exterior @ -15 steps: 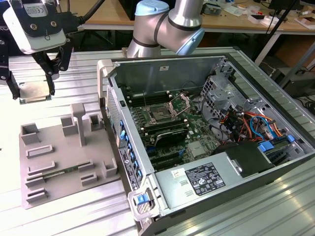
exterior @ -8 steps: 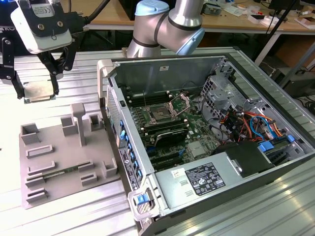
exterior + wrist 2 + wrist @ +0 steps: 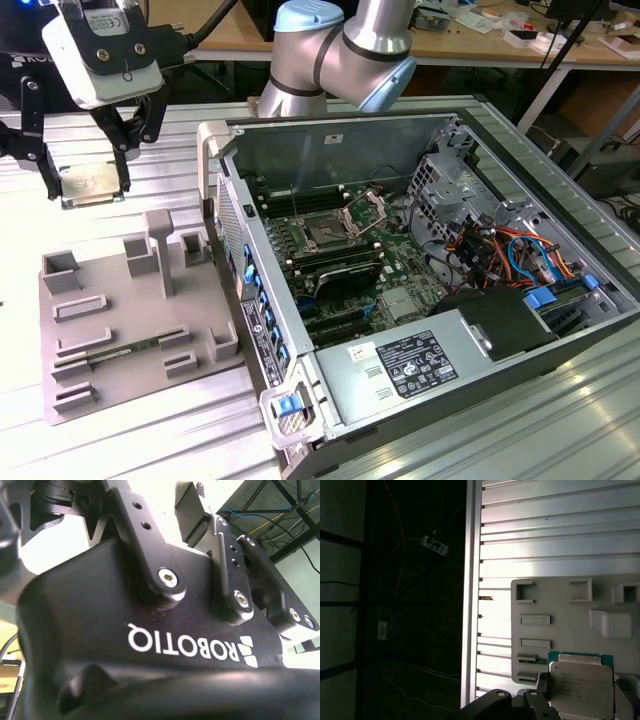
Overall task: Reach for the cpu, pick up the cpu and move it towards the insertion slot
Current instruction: 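Pick up the cpu and move it towards the insertion slot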
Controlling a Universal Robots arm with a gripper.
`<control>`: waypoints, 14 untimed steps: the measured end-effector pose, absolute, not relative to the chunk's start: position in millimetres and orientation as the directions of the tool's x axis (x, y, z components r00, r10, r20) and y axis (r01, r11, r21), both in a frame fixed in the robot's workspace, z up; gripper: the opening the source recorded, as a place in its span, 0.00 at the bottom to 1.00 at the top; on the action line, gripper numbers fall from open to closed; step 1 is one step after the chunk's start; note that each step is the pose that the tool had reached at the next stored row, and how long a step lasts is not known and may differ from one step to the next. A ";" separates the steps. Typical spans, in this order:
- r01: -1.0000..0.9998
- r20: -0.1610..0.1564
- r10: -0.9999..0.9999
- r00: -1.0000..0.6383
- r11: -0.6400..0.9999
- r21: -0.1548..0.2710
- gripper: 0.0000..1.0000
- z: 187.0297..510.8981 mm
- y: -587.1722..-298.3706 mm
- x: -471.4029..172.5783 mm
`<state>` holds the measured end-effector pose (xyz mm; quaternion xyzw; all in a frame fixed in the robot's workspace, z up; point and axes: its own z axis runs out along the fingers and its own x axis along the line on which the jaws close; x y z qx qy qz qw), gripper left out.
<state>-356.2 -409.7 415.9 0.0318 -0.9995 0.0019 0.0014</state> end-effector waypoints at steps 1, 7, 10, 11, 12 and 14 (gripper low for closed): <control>-0.064 0.003 -0.064 -0.998 0.998 -0.004 0.54 415.9 -409.7 -354.6; -0.064 0.003 -0.064 -0.998 0.998 -0.004 0.54 415.9 -409.7 -348.4; -0.064 0.003 -0.064 -0.998 0.998 -0.004 0.54 415.9 -409.7 -346.0; -0.064 0.003 -0.064 -0.998 0.998 -0.004 0.54 415.9 -409.7 -344.9; -0.064 0.003 -0.064 -0.998 0.998 -0.004 0.54 415.9 -409.7 -343.9; -0.064 0.003 -0.064 -0.998 0.998 -0.004 0.54 415.9 -409.7 -342.2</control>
